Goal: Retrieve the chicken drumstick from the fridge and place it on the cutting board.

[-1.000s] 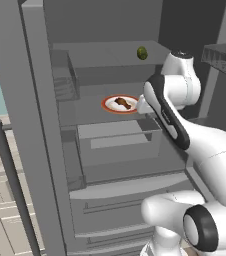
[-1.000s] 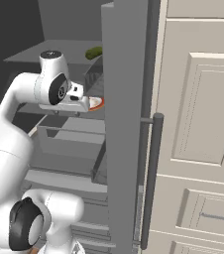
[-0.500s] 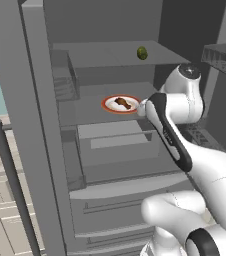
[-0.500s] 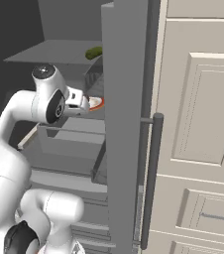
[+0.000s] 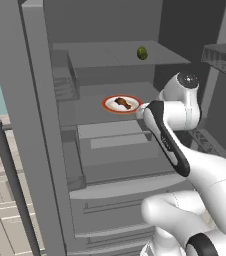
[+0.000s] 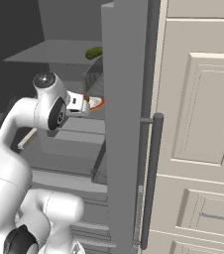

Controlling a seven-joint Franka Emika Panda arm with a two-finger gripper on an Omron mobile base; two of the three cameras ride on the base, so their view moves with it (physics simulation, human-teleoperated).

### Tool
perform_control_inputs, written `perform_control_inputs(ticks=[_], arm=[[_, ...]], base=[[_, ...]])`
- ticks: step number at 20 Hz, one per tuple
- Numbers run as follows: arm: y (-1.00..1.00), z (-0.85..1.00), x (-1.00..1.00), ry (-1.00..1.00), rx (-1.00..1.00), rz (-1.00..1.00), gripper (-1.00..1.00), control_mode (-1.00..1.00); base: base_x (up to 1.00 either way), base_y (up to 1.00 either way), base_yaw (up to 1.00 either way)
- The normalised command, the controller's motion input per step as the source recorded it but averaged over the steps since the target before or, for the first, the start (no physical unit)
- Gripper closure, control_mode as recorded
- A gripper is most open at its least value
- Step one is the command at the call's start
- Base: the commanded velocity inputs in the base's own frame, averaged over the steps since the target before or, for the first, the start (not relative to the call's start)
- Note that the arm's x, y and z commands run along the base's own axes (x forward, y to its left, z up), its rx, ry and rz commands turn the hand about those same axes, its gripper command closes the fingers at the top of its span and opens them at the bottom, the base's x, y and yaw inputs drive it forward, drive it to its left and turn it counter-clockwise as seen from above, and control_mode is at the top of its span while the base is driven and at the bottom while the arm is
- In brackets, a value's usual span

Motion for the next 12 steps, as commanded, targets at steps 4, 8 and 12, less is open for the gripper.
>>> perform_control_inputs(ticks=[4, 8, 12], arm=[[0.07, -0.07, 0.26, -0.07, 0.00, 0.00, -1.00, -1.00], [0.12, -0.01, 0.49, 0.00, 0.00, 0.00, -1.00, -1.00], [0.19, 0.00, 0.48, 0.00, 0.00, 0.00, -1.00, -1.00]], base=[[0.00, 0.00, 0.00], [0.00, 0.00, 0.00], [0.00, 0.00, 0.00]])
